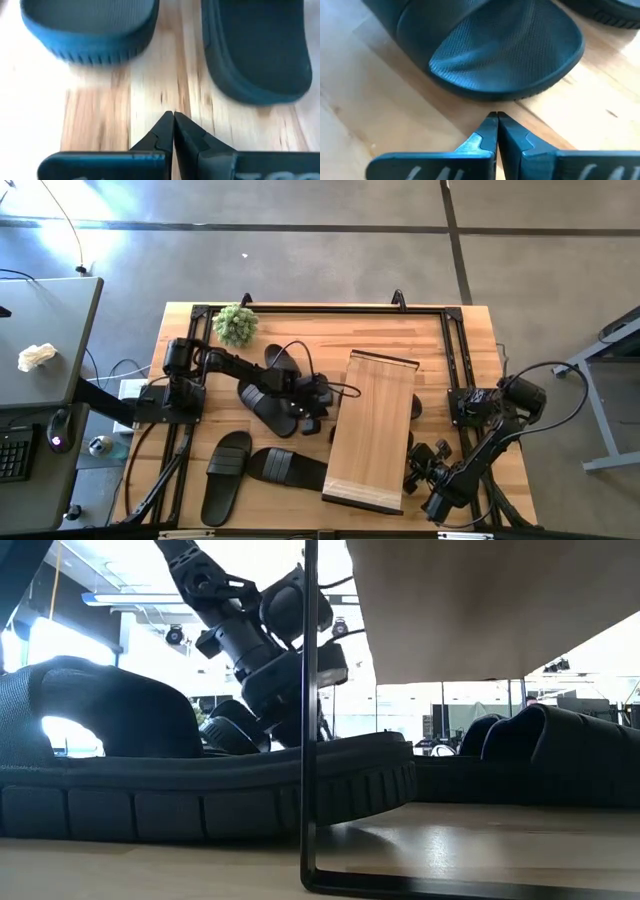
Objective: Pick and place slides into the shelf
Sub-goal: Put the black slide under the shelf
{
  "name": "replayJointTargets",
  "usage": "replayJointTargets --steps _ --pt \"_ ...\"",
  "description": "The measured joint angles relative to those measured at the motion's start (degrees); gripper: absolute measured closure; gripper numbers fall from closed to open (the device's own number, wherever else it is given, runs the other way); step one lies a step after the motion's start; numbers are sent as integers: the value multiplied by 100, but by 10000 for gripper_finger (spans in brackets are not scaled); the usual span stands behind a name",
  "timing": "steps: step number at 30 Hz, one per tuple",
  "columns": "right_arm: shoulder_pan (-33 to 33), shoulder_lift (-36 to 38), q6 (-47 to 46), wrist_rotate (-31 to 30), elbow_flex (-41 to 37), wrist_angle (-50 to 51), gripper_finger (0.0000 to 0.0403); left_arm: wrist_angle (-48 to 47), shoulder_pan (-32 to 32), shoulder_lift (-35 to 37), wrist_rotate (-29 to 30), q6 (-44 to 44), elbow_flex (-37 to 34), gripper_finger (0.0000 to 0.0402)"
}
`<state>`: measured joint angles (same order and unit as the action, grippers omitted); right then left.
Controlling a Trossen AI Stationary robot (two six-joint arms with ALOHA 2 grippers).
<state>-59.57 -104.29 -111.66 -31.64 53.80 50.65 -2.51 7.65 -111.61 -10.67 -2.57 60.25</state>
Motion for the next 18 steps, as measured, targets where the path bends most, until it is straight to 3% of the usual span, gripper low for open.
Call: replayJointTargets --steps 12,18 --pt "-122 2 10 47 0 -544 403 -1169 -174 226 -198 39 29 401" --pt "-120 2 22 66 -2 -627 403 -1186 -531 245 -822 253 16 402"
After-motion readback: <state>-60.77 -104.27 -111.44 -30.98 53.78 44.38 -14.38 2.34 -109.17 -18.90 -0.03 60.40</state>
